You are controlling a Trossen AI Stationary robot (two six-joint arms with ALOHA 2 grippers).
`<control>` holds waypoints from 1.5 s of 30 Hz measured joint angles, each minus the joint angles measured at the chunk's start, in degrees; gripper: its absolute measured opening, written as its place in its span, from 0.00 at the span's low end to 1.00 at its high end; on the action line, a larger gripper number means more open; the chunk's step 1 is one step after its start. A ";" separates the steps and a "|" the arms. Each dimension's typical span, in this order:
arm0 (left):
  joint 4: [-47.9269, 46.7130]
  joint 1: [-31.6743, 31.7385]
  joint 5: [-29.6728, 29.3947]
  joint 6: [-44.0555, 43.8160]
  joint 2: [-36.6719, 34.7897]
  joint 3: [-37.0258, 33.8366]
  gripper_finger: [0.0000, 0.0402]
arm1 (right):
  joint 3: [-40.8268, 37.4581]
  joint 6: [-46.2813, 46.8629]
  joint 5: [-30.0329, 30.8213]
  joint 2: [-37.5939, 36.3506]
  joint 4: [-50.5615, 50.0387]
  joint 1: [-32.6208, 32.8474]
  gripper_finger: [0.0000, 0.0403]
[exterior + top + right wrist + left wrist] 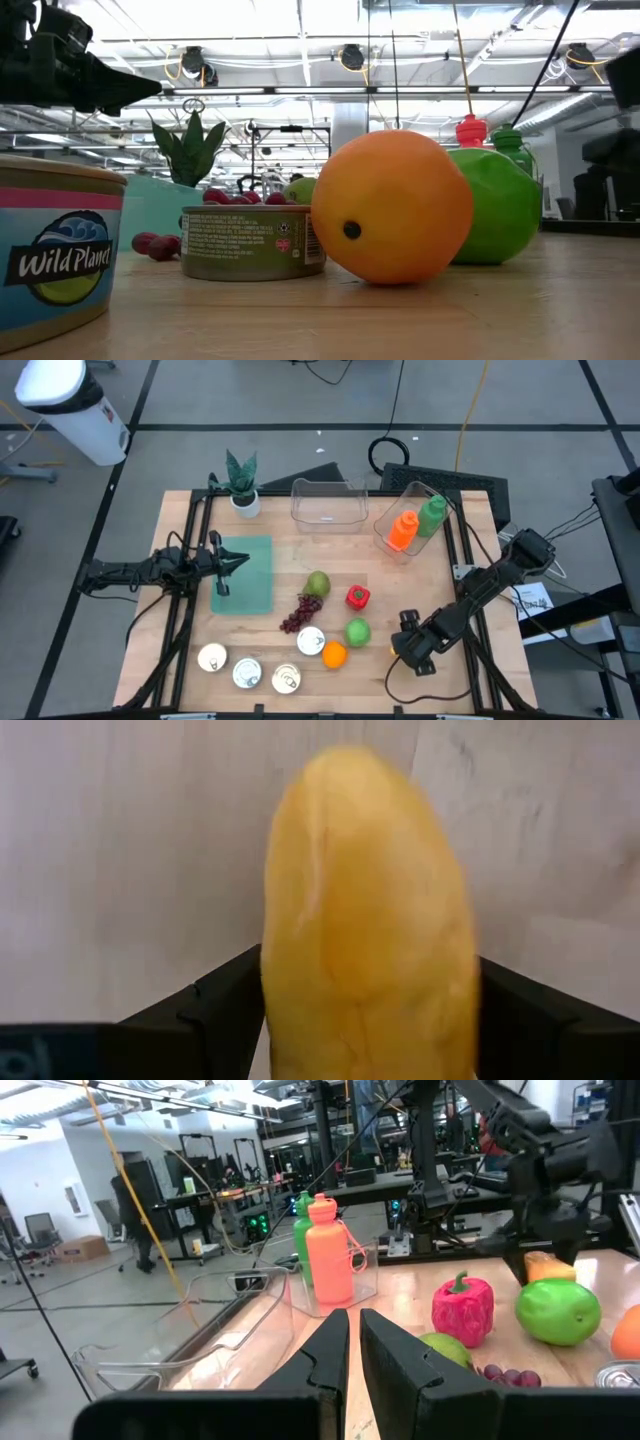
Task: Pick & Place Food Item
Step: Put the yellow mango into the left transparent bin
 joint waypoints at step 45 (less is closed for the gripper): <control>0.01 0.00 0.00 0.00 -0.01 0.00 0.10 | -1.17 -15.82 2.62 -17.40 33.93 -20.83 0.53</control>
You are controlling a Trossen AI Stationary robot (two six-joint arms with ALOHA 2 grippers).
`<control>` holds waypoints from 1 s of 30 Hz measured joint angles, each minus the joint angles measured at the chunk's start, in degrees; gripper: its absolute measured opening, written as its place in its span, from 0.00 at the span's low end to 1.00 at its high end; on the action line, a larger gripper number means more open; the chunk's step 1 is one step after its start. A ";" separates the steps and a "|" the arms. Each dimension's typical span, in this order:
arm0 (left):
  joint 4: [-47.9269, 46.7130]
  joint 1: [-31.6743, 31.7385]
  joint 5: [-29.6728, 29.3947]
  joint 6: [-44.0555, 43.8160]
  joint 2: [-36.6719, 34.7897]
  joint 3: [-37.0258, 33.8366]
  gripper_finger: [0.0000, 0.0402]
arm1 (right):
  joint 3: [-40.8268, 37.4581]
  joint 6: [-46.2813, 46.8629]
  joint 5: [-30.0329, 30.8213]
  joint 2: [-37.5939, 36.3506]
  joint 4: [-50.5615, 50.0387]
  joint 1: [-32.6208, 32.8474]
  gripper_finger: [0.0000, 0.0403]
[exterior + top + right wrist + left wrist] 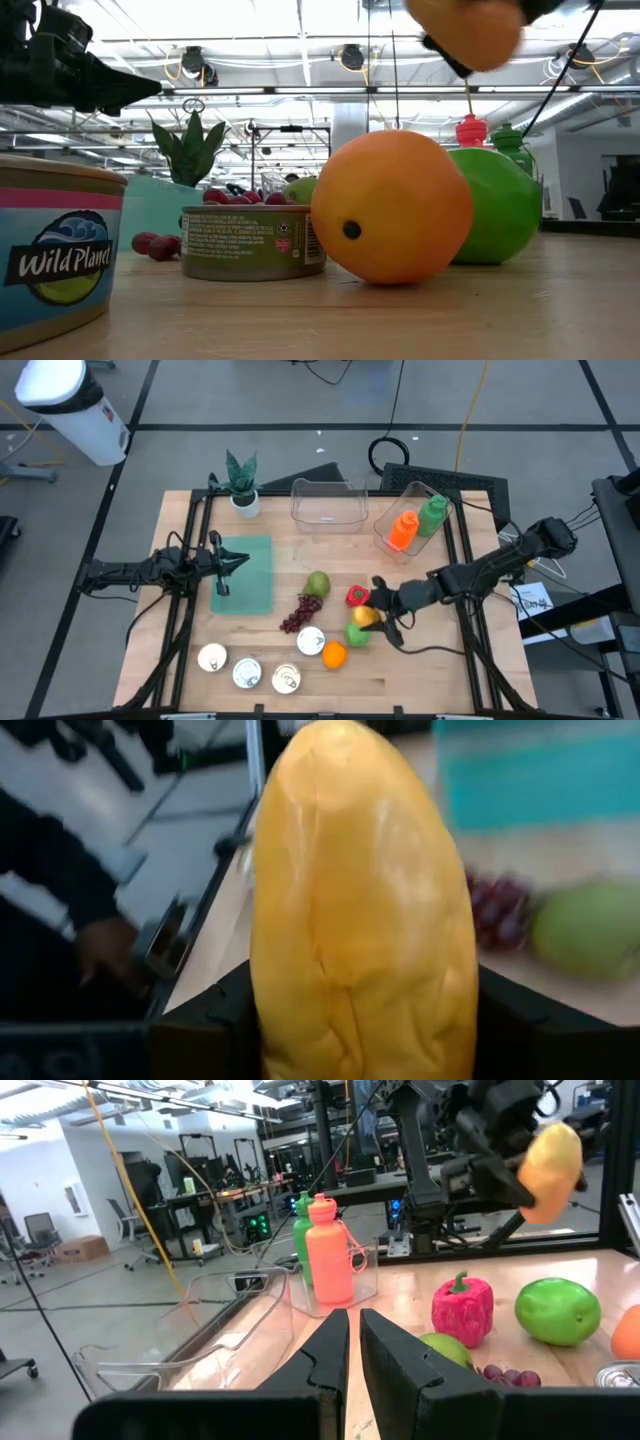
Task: Pick & Place Food Item
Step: Put the yellow mango into the left transparent bin
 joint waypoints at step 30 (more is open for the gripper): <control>0.00 -0.01 0.00 0.00 -0.01 -0.01 0.10 | 12.15 -15.09 -0.05 13.42 22.29 -27.25 0.53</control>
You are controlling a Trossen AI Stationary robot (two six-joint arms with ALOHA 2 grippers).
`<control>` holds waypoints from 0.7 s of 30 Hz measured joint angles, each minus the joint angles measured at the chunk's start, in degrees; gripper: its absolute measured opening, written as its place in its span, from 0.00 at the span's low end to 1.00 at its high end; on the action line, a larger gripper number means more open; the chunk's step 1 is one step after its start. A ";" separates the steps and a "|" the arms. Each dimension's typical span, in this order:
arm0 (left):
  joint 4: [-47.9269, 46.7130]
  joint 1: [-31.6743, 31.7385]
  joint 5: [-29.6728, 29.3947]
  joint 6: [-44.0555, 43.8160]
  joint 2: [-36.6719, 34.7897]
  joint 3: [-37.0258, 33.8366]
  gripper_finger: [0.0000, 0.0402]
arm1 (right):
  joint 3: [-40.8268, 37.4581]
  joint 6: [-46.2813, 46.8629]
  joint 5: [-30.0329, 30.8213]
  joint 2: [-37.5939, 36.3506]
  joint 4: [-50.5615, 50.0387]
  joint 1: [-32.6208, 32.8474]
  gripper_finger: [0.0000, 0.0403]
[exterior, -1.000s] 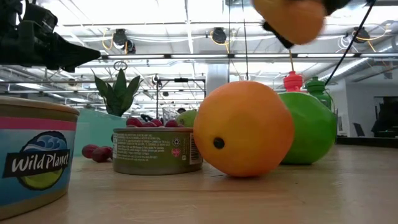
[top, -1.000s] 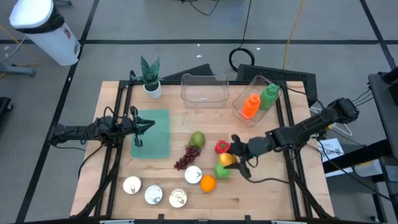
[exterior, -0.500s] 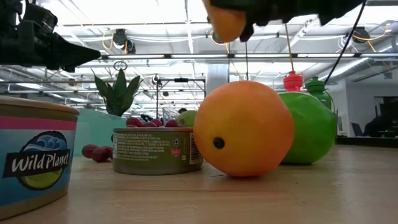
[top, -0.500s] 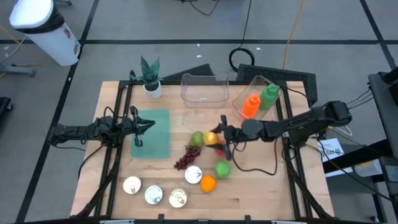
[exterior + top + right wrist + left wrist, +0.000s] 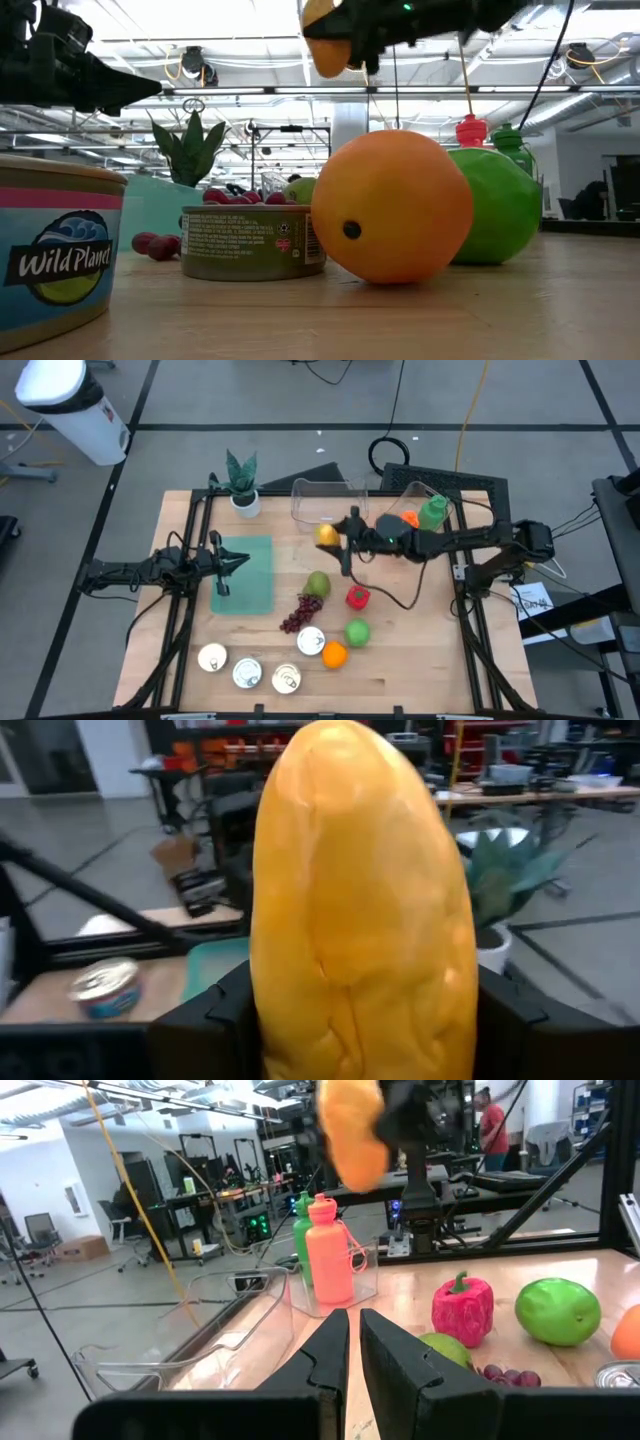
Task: Pick & Place Food Item
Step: Put the yellow mango into the left transparent bin
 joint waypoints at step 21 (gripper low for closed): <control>0.01 0.02 0.00 -0.01 0.02 0.01 0.10 | 15.85 -4.57 13.19 16.15 -17.18 -14.14 0.54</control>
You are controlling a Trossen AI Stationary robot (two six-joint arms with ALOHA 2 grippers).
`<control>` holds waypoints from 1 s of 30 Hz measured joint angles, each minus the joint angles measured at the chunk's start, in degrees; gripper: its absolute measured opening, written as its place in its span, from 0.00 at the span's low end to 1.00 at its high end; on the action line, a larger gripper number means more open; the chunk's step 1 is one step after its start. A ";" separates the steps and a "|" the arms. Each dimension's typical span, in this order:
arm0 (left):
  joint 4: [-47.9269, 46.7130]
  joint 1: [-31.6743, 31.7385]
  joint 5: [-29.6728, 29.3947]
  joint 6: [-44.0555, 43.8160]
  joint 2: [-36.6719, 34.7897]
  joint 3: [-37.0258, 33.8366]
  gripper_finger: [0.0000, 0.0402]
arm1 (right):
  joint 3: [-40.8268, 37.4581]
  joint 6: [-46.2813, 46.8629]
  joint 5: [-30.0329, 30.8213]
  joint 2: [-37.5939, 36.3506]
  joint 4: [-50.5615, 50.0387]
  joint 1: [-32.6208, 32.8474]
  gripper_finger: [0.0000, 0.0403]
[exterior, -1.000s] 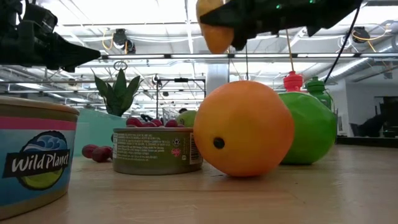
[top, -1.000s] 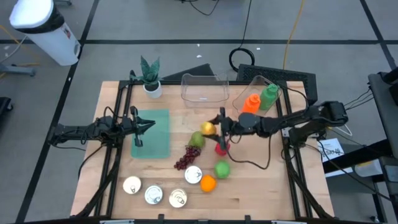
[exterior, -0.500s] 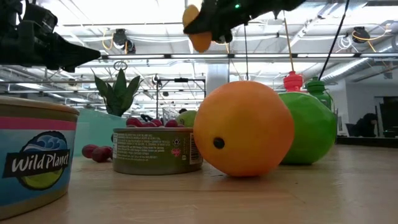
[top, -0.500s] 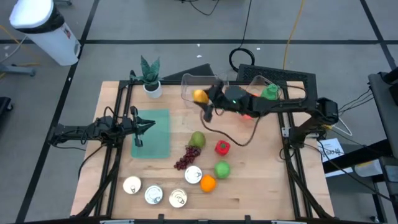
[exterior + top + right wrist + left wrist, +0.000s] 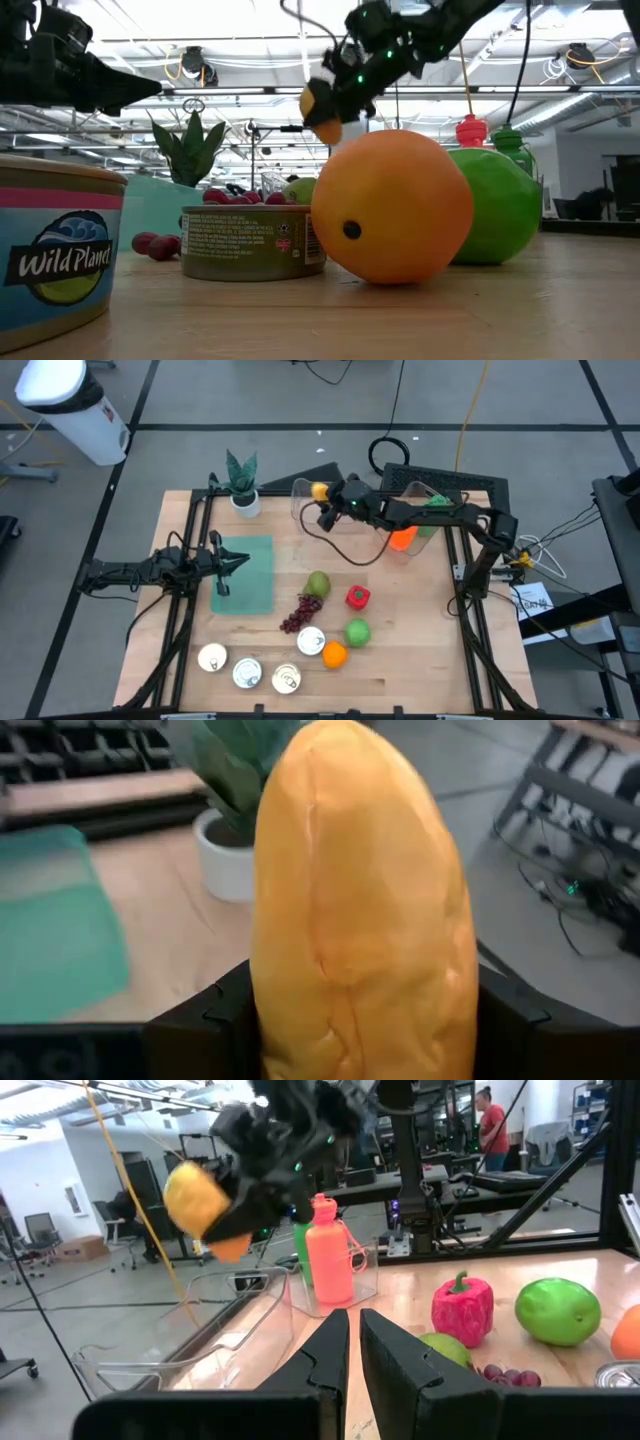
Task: Pick & Place Food Item
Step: Put the yellow mango into the left transparent bin
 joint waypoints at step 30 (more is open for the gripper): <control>-0.02 -0.02 0.00 0.01 -0.02 0.00 0.10 | 0.00 0.84 2.97 4.33 -0.37 -3.74 0.63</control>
